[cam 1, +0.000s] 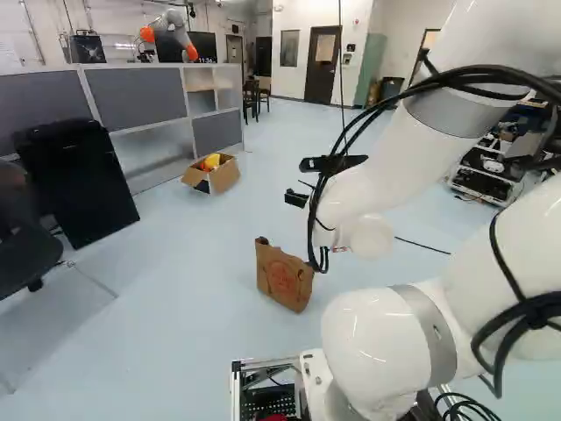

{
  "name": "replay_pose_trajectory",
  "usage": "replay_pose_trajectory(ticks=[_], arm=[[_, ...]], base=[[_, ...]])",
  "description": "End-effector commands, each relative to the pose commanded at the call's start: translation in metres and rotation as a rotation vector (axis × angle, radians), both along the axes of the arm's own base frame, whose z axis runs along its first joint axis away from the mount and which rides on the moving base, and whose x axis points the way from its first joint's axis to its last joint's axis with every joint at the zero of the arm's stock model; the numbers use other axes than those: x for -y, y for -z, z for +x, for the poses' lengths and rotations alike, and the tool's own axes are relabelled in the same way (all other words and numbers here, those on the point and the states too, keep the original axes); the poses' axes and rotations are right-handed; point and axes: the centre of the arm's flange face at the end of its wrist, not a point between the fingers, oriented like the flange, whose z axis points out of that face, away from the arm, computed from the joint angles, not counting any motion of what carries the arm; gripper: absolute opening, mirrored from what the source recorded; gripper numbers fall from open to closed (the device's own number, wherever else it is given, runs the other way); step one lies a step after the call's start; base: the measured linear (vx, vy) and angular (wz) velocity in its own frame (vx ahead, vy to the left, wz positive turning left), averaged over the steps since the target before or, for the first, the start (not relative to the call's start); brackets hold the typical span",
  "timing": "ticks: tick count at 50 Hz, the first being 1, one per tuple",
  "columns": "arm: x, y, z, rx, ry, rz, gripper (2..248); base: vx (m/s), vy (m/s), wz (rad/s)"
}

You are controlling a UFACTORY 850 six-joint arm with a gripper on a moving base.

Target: Pick up the grocery bag from the ground

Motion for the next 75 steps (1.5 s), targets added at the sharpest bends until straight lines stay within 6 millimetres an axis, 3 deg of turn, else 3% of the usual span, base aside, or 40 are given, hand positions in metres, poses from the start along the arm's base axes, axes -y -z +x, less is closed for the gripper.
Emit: replay_pose_trajectory(ticks=[18, 44, 75], arm=[[-0.001, -0.001, 0.007, -0.003, -0.003, 0.0, 247], [-0.002, -0.003, 0.023, -0.015, -0.008, 0.0, 247], [-0.006, 0.008, 0.092, -0.213, -0.018, -0.002, 247]], base=[[0.236, 0.005, -0.02], [0.009, 0.001, -0.005], [0.0, 0.0, 0.0]])
